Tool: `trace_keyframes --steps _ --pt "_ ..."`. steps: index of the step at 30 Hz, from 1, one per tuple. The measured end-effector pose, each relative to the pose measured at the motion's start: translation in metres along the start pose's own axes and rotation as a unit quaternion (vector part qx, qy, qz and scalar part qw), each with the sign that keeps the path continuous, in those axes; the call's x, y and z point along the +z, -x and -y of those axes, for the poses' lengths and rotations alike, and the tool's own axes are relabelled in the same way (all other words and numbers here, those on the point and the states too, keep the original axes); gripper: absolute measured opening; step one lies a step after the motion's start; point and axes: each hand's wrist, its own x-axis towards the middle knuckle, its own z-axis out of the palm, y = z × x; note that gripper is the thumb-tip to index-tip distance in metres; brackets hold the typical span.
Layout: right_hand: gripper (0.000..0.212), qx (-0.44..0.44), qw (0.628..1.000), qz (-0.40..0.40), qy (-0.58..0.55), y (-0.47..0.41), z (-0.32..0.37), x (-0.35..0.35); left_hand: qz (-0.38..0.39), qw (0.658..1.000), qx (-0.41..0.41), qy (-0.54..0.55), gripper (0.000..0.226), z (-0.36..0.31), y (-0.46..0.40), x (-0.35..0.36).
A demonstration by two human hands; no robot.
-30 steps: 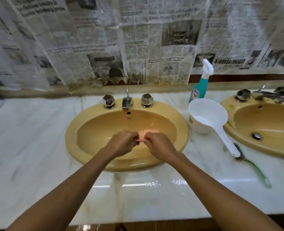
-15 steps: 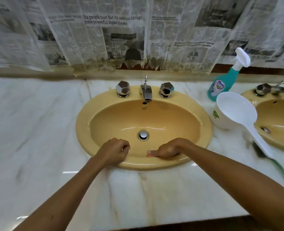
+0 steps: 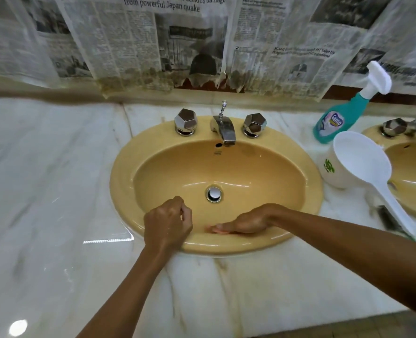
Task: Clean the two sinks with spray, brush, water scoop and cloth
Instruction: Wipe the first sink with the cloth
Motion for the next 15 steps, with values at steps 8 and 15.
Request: trace_keyframes --steps 8,15 --pt "0.056 -0.066 0.992 -0.081 -0.063 -0.001 0.064 0.018 0.023 1.0 -0.015 -0.006 0.031 -0.001 -0.002 -0.004" --pt "0.046 -0.189 0.971 -0.112 -0.093 0.044 -0.04 0.032 0.092 0.994 -0.047 -0.027 0.023 0.0 -0.004 -0.005"
